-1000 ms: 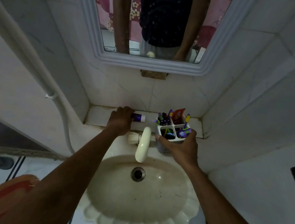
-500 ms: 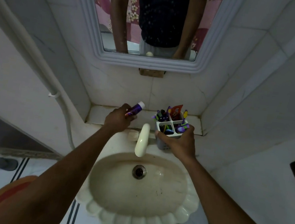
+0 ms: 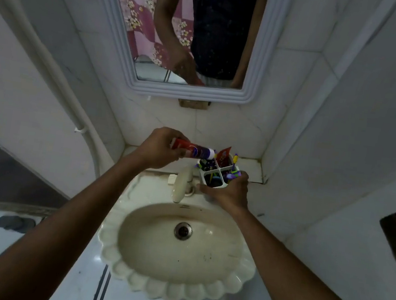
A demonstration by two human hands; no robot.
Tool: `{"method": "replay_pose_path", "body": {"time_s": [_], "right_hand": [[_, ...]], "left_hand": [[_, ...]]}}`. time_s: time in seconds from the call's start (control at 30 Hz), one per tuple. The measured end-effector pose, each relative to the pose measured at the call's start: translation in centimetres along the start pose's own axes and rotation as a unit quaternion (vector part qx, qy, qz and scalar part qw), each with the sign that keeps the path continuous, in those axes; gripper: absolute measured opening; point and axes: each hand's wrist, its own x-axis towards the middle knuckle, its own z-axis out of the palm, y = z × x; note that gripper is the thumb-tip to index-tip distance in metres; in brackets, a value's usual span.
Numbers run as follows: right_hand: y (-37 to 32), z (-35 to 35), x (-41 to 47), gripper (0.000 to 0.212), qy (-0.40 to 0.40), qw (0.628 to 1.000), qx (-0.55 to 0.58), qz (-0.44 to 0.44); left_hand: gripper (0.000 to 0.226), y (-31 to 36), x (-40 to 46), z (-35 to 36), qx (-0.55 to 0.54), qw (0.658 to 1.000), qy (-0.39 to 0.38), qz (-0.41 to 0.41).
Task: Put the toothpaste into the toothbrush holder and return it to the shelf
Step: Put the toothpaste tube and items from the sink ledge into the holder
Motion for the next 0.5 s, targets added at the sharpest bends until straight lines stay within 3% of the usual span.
{"method": "replay_pose_path", "body": {"time_s": [0.5], "right_hand": [[-0.6, -0.4, 0.9, 0.123, -0.005, 0.999, -0.006, -0.042]], "left_hand": [[0.014, 3.6, 1.3, 4.5, 0.096, 0.994, 0.008, 0.055]]}}
